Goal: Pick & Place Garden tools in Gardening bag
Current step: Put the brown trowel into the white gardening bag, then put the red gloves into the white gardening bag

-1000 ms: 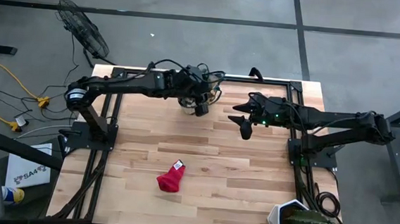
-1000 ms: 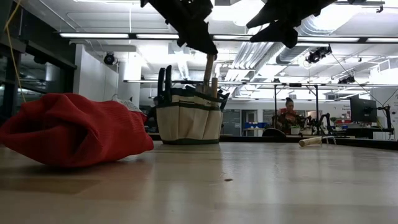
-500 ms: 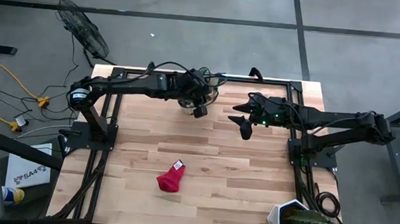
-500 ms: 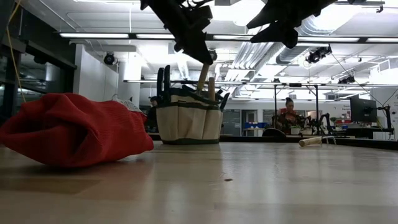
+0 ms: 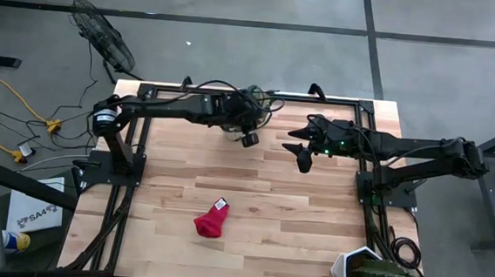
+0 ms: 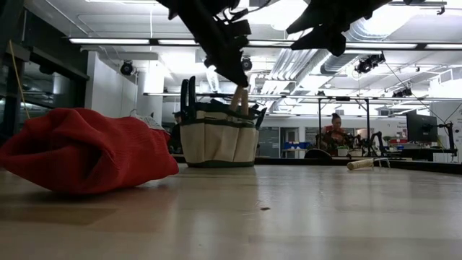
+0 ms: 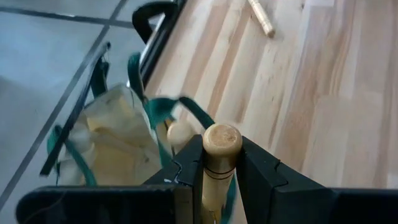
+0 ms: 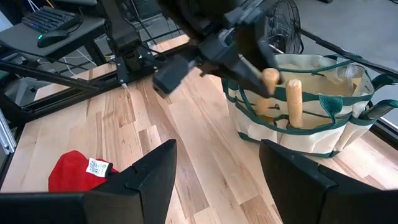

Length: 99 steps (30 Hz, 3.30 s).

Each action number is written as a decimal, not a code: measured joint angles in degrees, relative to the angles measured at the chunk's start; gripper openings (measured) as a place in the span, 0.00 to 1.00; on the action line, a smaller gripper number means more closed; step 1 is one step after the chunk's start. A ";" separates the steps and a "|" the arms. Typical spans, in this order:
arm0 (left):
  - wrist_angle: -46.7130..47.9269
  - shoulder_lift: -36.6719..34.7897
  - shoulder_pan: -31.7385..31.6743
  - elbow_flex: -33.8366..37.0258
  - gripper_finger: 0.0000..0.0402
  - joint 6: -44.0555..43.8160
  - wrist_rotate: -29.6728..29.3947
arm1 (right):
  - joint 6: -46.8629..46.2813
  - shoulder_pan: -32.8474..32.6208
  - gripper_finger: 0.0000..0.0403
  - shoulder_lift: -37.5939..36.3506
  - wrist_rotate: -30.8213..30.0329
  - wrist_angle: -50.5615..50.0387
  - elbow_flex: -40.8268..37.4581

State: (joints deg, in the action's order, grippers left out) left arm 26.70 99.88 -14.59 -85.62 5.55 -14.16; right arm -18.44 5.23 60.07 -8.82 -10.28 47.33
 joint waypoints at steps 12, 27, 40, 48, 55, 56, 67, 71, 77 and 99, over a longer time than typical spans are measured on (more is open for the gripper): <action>2.77 0.15 -0.48 0.02 0.16 -1.23 0.08 | -1.38 0.00 0.55 0.00 -0.15 -0.24 0.00; 6.01 0.50 -2.03 0.02 0.16 -4.06 1.56 | -3.02 0.00 0.55 0.00 -0.18 -0.31 0.00; 8.31 0.50 -2.03 0.02 0.19 -2.98 1.14 | -4.33 0.02 0.55 0.00 -0.17 -0.31 0.00; 10.01 0.50 -2.01 0.02 0.33 -2.72 1.37 | -4.33 0.00 0.55 0.00 -0.17 -0.29 0.00; 10.08 0.50 -2.01 0.02 0.35 -2.75 1.12 | -4.33 0.00 0.55 0.00 -0.20 -0.31 0.00; 10.19 0.50 -2.01 0.02 0.35 -2.77 1.10 | -4.33 0.02 0.55 0.00 -0.19 -0.31 0.00; 8.36 -0.79 -1.92 -3.16 0.34 -2.31 -1.00 | -4.32 0.02 0.55 0.00 -0.21 -0.35 0.00; 8.81 -0.73 -1.96 -4.85 0.22 -2.29 -0.98 | -4.31 0.02 0.55 0.00 -0.22 -0.40 0.00; 7.94 -0.73 -1.93 -5.48 0.02 -4.15 3.50 | -4.29 0.00 0.55 0.00 -0.24 -0.59 0.00; 12.35 1.70 -1.95 -5.53 0.00 -4.32 1.09 | -4.28 0.02 0.55 0.00 -3.02 -1.68 0.00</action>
State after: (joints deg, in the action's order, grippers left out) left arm 39.05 101.58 -16.53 -91.15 1.23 -13.07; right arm -22.72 5.26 60.07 -11.84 -11.97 47.33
